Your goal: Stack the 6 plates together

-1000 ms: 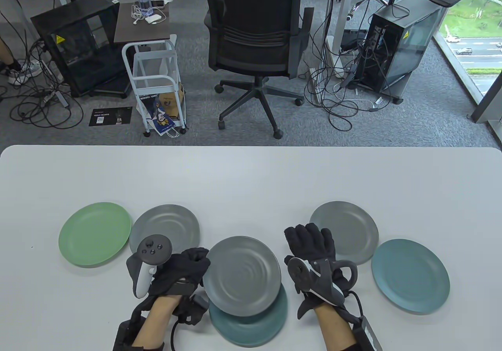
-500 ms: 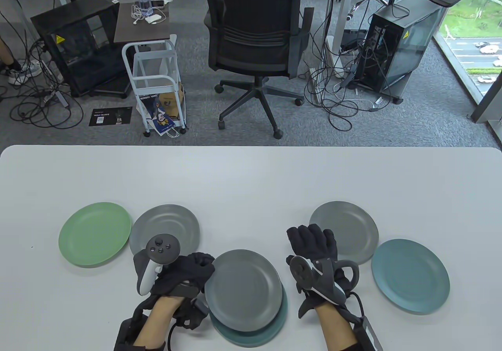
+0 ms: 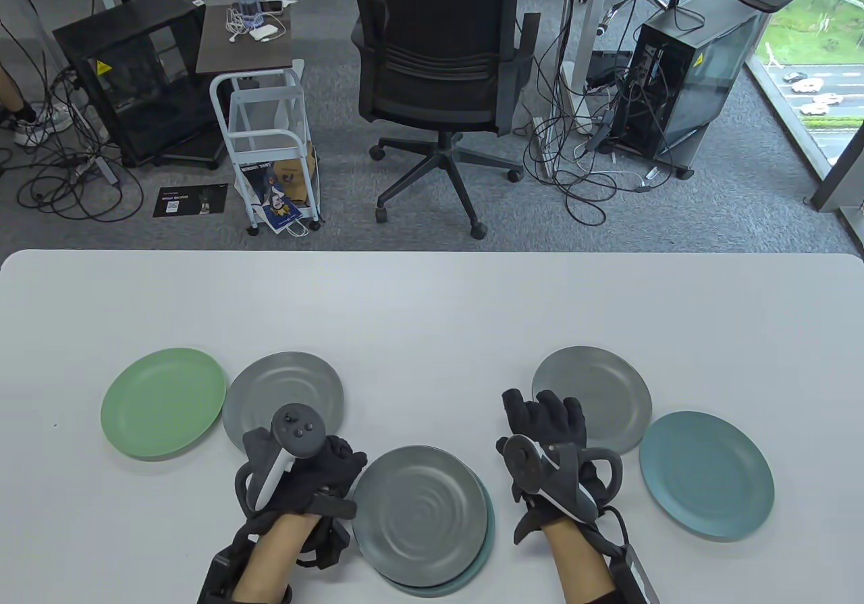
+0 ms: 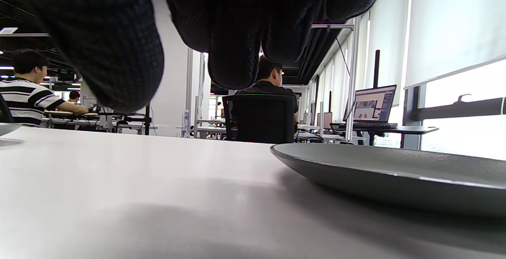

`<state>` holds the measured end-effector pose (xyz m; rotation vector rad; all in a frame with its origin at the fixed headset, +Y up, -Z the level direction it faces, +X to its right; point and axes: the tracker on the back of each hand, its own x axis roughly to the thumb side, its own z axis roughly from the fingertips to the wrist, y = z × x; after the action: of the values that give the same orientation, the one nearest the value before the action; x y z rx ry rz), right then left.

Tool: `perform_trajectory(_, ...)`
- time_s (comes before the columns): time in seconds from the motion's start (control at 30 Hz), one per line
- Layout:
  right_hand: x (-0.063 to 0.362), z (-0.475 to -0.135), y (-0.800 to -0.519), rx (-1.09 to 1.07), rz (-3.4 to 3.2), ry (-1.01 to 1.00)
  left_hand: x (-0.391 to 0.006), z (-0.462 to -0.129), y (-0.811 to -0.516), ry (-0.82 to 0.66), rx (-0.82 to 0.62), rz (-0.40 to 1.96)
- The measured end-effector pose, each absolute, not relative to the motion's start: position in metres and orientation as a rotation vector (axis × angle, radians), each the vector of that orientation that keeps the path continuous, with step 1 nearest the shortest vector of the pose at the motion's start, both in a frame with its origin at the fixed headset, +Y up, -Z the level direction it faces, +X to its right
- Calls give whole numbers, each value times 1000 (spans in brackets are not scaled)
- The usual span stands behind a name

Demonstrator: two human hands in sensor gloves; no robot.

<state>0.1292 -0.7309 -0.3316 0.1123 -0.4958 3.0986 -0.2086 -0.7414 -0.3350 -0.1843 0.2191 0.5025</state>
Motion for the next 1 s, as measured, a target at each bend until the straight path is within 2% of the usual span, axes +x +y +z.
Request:
perform_trajectory(0.1, 133, -332, -730, 52, 3116, -496, -211, -332, -737, 256, -108, 505)
perform_trajectory(0.33, 142, -336, -732, -94, 3166, -446, -216, -316, -723, 349, 231, 573)
perform_trajectory(0.47, 148, -338, -733, -184, 3190, -377, -211, -309, -716, 386, 364, 406)
perform_trajectory(0.53, 151, -339, -734, -242, 3202, -311, -206, -307, -715, 389, 405, 249)
perform_trajectory(0.7, 161, -342, -738, -364, 3206, -176, -196, -311, -718, 436, 346, -69)
perform_trajectory(1.0, 174, -350, -752, -457, 3211, 58, -197, -315, -724, 381, 281, -3)
